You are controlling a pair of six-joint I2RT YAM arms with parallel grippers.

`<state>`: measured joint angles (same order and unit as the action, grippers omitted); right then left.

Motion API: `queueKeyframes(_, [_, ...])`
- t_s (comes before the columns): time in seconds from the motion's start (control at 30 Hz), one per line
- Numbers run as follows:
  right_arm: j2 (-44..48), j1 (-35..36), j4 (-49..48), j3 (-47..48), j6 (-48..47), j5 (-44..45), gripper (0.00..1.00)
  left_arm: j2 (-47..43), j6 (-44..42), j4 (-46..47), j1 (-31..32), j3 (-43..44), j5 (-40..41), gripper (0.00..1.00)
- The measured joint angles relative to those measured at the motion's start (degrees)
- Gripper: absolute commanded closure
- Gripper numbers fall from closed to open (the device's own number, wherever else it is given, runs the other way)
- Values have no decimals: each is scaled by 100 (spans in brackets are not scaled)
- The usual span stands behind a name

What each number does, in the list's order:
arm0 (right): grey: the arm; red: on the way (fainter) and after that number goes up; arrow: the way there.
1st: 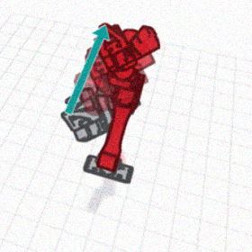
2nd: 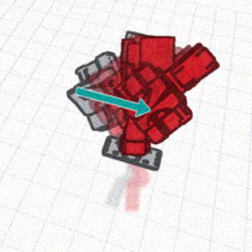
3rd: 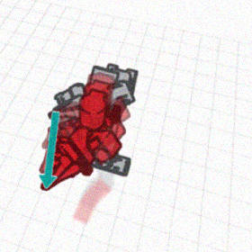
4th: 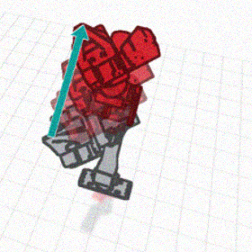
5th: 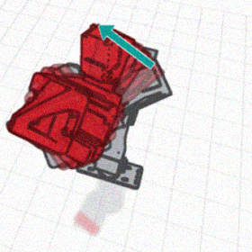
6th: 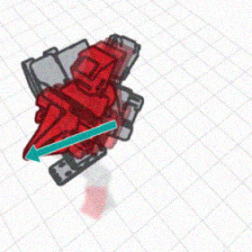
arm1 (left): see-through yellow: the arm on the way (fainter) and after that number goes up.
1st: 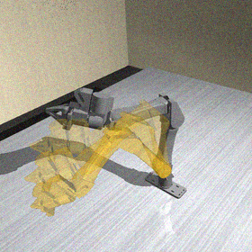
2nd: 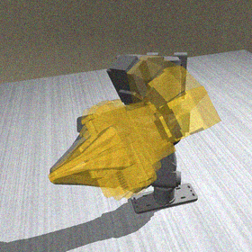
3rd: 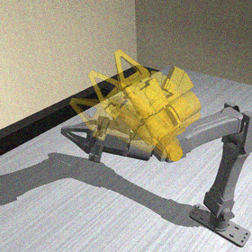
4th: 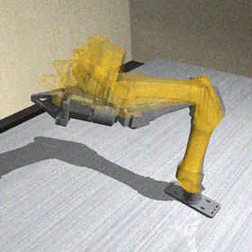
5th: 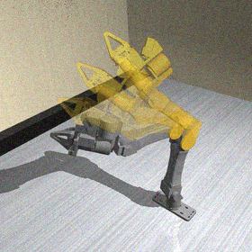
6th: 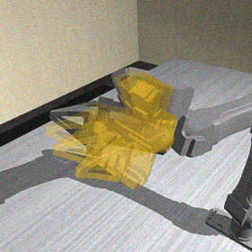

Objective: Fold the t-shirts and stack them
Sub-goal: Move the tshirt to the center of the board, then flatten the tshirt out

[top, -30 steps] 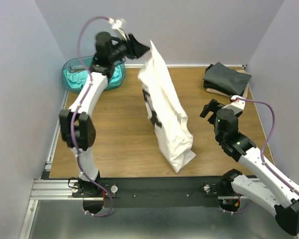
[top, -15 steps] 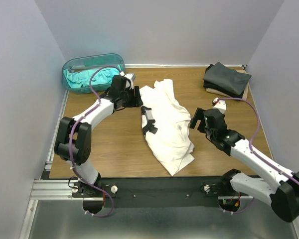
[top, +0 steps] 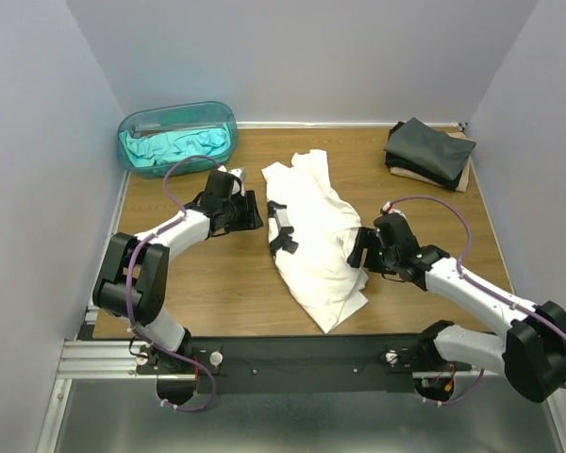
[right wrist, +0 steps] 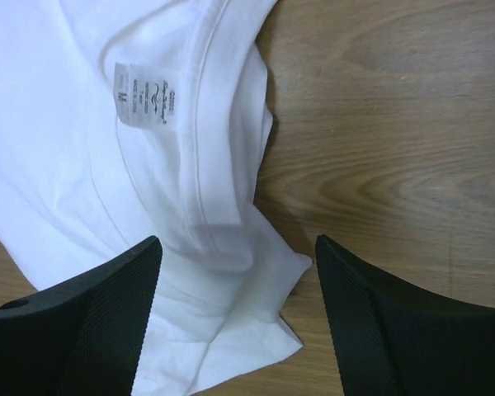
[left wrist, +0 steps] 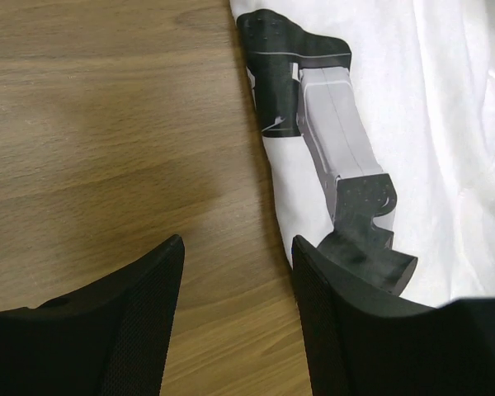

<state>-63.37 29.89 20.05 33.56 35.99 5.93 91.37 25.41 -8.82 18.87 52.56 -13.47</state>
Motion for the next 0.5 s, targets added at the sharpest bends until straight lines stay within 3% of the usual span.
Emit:
queueKeyframes(0.1, [-188, 0, 2, -11, -9, -289, 26, 0, 20, 39, 0, 0, 0, 37])
queueKeyframes(0.2, [-428, 0, 4, -28, -26, -551, 39, 0, 37, 61, 0, -2, 0, 37])
queueKeyframes(0.5, [-588, 0, -7, -44, -140, -1012, 62, 0, 42, 96, 0, -127, 0, 37])
